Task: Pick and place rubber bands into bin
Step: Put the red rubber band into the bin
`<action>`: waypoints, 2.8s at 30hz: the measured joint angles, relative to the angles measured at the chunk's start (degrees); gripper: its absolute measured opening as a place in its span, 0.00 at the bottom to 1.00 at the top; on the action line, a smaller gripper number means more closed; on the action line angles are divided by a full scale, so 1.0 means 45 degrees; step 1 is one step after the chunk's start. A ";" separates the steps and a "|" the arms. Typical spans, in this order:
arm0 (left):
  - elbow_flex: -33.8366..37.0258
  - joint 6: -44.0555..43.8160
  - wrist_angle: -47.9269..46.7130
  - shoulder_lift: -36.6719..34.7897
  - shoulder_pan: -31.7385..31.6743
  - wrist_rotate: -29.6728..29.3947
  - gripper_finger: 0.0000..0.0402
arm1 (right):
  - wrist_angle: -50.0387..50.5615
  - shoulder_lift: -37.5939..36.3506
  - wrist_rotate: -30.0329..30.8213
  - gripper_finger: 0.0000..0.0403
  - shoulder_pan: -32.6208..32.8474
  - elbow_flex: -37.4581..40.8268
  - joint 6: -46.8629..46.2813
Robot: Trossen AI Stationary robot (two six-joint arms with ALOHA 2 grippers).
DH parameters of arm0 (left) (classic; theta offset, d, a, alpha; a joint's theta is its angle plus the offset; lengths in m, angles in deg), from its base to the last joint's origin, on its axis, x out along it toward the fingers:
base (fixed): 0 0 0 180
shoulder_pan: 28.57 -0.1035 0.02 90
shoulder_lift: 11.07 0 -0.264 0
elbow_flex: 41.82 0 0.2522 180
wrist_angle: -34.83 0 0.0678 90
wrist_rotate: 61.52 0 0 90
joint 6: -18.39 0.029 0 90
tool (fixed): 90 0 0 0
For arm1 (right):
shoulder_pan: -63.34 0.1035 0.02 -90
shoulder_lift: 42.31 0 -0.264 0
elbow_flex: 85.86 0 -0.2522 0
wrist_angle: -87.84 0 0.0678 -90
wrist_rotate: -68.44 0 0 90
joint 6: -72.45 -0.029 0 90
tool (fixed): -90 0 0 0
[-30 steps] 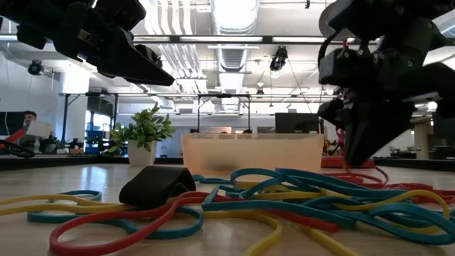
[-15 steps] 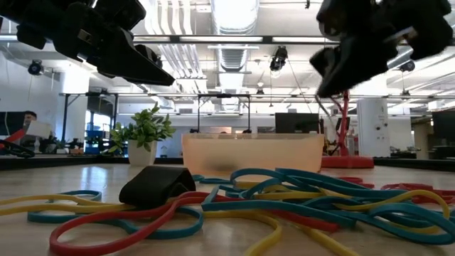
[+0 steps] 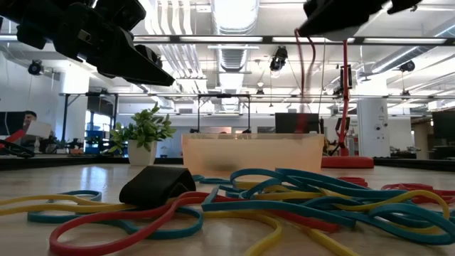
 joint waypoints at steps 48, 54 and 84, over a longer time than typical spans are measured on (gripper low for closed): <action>0.0000 -0.0002 0.0004 0.0000 -0.0002 0.0002 0.34 | -0.1665 0.0087 -0.2129 0.06 -0.7779 0.1100 0.0669; 0.0000 -0.0005 0.0009 0.0000 0.0002 0.0002 0.34 | -0.1673 0.0087 -0.2316 0.20 -0.7883 0.1305 0.0333; 0.0000 -0.0024 0.0004 0.0000 -0.0002 0.0002 0.34 | 0.0126 0.0073 -0.7555 0.46 -0.6044 0.2491 -0.2267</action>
